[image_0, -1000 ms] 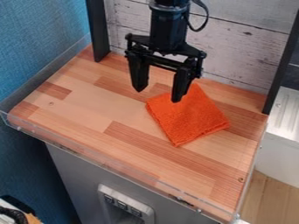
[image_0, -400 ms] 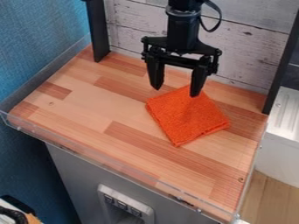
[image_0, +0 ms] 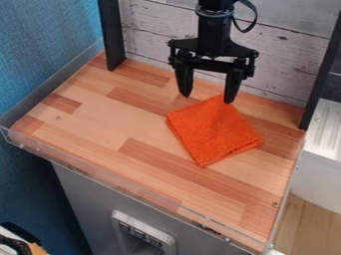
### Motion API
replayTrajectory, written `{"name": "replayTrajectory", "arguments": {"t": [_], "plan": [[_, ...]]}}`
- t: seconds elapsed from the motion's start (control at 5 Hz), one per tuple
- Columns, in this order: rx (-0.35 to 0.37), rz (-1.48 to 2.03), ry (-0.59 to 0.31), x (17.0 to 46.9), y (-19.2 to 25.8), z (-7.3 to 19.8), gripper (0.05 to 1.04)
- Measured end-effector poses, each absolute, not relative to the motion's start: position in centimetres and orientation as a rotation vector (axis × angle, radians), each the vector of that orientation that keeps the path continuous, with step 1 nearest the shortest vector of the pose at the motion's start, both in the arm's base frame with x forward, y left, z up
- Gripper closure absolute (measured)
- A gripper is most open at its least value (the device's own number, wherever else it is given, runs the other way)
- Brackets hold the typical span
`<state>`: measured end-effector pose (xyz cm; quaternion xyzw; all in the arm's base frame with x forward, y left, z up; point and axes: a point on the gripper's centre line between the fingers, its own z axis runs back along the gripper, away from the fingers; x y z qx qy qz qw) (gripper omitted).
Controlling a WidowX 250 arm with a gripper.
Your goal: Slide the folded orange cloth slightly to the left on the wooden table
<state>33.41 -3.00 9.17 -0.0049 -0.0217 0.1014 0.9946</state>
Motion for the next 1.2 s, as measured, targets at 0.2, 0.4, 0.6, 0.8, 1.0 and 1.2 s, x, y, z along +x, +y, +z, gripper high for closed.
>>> {"name": "replayTrajectory", "arguments": {"t": [0.2, 0.4, 0.6, 0.8, 1.0, 1.2], "plan": [[-0.002, 0.214, -0.034, 33.4, -3.8, 9.4, 0.129], [0.008, 0.234, -0.019, 33.8, -4.0, 8.5, 0.409], [0.014, 0.240, -0.003, 34.3, -4.0, 7.2, 0.711], [0.015, 0.253, -0.002, 34.7, -4.0, 5.9, 0.921], [0.015, 0.255, 0.004, 35.0, -4.2, 4.6, 1.017], [0.014, 0.255, 0.017, 35.1, -4.5, 3.2, 1.025]]}}
